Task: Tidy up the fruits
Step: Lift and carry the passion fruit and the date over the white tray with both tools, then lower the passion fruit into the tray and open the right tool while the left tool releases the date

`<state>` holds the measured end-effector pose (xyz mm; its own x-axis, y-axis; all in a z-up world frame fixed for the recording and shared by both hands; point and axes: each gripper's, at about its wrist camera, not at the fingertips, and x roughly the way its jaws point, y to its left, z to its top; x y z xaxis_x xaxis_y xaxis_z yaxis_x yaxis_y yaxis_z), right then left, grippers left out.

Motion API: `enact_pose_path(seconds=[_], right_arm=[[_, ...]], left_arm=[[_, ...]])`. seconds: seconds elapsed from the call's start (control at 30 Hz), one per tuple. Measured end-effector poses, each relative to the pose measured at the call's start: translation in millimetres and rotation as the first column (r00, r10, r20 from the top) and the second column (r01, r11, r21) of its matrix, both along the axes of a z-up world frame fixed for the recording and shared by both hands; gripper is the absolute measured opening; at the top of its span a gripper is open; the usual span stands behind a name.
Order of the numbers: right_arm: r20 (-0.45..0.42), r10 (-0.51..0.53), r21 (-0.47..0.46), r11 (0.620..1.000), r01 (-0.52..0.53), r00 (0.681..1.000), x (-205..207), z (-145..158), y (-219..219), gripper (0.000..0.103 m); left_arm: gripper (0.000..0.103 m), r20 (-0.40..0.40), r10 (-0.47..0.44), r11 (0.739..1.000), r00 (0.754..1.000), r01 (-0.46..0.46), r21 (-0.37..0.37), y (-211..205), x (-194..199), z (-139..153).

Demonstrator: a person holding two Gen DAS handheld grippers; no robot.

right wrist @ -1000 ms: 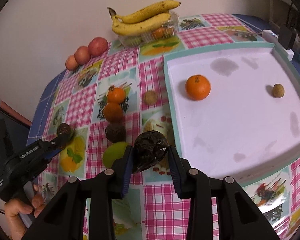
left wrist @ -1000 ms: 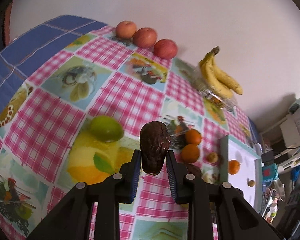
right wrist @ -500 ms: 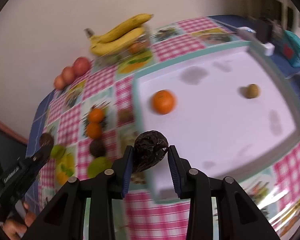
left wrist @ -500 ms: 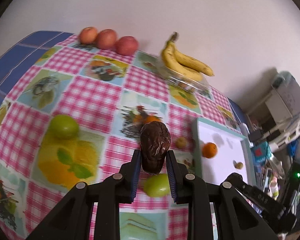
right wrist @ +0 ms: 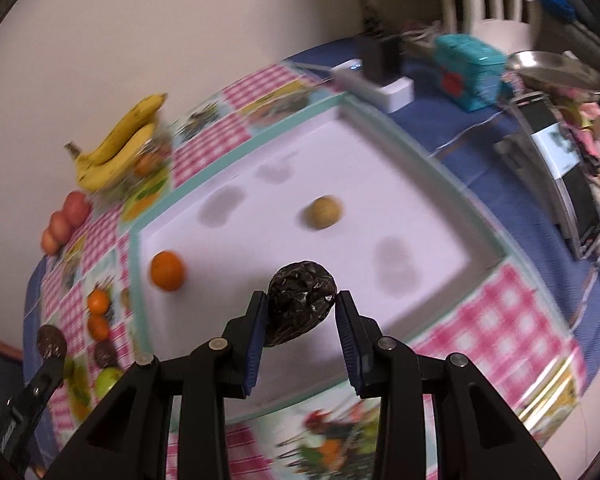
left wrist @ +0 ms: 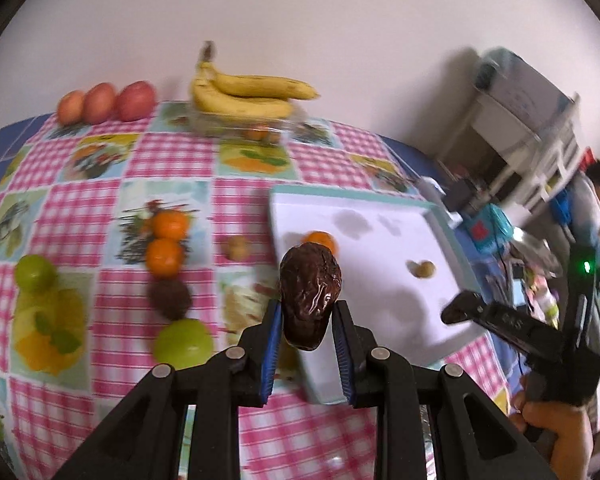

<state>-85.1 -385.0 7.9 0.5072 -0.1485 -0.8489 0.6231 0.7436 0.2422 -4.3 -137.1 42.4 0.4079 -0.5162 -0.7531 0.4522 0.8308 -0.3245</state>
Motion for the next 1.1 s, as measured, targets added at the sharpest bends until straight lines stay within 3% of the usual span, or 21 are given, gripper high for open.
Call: enact_pose_path(seconds=[0.3, 0.6, 0.8, 1.1], right_arm=[[-0.015, -0.060, -0.054, 0.997, 0.059, 0.998, -12.6, 1.1, -19.8, 0.036], [-0.083, -0.039, -0.013, 0.999, 0.038, 0.996, -5.0, -22.7, -18.1, 0.036], [-0.109, -0.037, 0.001, 0.999, 0.037, 0.993, -6.1, -31.3, -16.8, 0.036], [-0.111, -0.039, 0.000, 0.999, 0.039, 0.993, -5.0, -31.1, -16.6, 0.036]], left_arm=[[0.027, 0.055, -0.162, 0.977, 0.985, 0.152, 0.153, -55.9, -23.1, -19.0], [0.027, -0.025, -0.213, 0.945, 0.977, 0.212, 0.249, -71.6, -25.9, -52.7], [0.027, -0.113, -0.193, 0.948, 0.975, 0.215, 0.236, -68.0, -19.3, -68.8], [0.027, -0.104, -0.199, 0.947, 0.975, 0.218, 0.234, -67.5, -18.5, -64.7]])
